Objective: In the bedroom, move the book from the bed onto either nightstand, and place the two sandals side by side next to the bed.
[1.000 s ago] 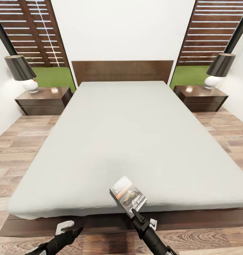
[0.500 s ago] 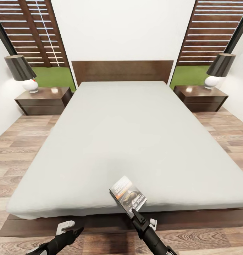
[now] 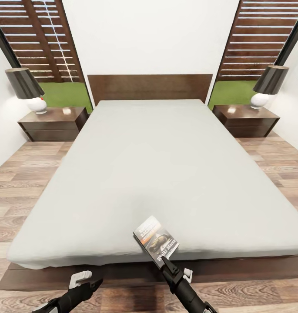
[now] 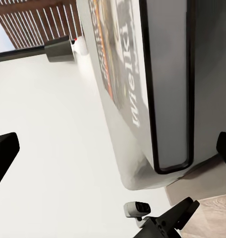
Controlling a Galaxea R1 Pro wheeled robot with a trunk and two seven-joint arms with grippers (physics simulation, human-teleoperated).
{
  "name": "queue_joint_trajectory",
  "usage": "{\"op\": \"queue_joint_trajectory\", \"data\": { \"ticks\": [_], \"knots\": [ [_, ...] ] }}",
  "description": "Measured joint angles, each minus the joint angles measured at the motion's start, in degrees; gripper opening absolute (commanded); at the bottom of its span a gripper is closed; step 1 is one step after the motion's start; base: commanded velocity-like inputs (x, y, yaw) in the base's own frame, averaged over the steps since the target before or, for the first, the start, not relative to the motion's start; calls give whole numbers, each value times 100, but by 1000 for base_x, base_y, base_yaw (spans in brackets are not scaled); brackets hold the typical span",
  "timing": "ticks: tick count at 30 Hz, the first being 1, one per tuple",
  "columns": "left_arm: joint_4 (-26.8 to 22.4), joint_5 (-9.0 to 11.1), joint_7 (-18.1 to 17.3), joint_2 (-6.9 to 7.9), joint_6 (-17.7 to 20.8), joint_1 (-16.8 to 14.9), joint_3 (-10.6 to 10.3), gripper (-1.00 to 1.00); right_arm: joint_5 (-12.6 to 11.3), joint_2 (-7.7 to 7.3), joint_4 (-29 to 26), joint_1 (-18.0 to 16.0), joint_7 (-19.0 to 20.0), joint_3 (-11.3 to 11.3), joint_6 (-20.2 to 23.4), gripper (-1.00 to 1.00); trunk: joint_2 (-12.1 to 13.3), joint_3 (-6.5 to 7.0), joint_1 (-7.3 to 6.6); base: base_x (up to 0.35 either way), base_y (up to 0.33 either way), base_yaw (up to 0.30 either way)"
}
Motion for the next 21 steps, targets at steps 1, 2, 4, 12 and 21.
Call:
{"op": "queue_joint_trajectory", "data": {
  "ticks": [1, 2, 4, 12, 21],
  "knots": [
    [0, 0, -1, 0, 0, 0, 1, 100, 0, 0, 0, 0, 0, 0, 0, 100, 0, 0, 0, 0, -100, 0],
    [0, 0, -3, 0, -1, 0, 2, 100, 0, 0, 0, 0, 0, 0, 1, 100, 0, 0, 0, 0, -64, 0],
    [0, 0, -2, 0, -1, 0, 2, 100, -1, 0, 1, 0, 0, 1, 1, 100, 0, 0, 0, 0, -27, 0],
    [0, 0, -7, 0, -1, 0, -1, 100, -1, 0, 1, 0, 0, 1, -1, 100, 0, 0, 0, 0, -5, 0],
    [0, 0, -8, 0, -1, -3, -1, 100, -1, 0, 1, 0, -1, 1, 1, 100, 0, 0, 0, 0, 0, 0]
  ]
}}
